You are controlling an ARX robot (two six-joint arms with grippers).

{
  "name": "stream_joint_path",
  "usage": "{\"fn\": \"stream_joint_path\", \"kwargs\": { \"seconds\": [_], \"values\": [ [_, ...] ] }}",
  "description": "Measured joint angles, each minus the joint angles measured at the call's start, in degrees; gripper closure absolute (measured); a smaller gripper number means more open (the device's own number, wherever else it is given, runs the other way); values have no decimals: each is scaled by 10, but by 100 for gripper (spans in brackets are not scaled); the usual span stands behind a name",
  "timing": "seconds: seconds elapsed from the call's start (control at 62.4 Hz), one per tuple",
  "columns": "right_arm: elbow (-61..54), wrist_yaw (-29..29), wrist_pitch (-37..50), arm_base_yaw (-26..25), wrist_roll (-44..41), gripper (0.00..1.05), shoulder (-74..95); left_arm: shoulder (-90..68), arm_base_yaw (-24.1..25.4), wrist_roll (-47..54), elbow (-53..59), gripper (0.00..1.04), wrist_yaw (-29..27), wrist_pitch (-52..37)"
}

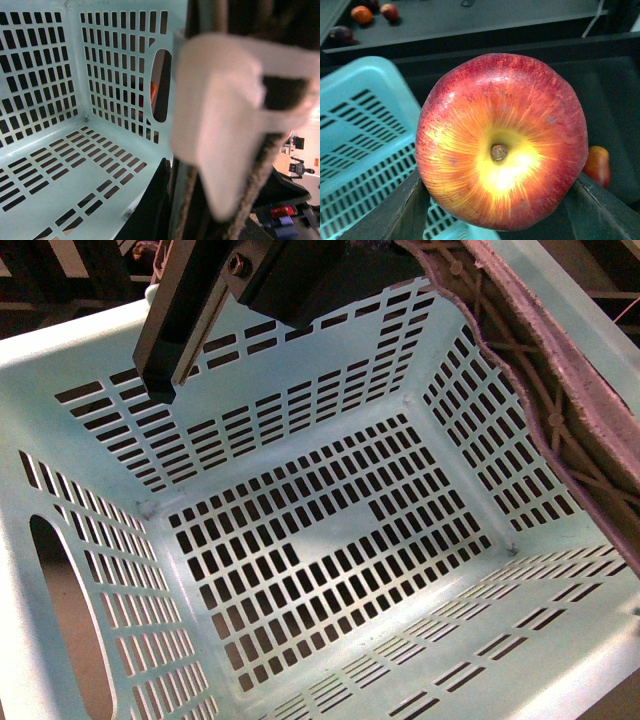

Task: Pick apple with right arm and hold basket with left

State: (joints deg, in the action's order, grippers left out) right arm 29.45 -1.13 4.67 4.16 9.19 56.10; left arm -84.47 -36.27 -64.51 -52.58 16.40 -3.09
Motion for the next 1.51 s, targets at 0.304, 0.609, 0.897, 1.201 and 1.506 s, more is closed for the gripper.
{"fn": "stream_joint_path", "kwargs": {
  "seconds": [0.304,0.609,0.897,1.201,1.506],
  "values": [
    [-18,-70,18,179,49,40,34,0,0,0,0,97,0,0],
    [-35,-104,23,207,63,17,50,0,0,0,0,97,0,0],
    [-40,-174,-42,148,63,9,-72,-2,0,3,1,97,-3,1],
    [-162,-66,121,30,-23,28,-203,-2,0,5,0,97,-1,1],
    [-235,9,168,-39,-83,84,-281,-2,0,2,0,97,-4,1]
  ]
}}
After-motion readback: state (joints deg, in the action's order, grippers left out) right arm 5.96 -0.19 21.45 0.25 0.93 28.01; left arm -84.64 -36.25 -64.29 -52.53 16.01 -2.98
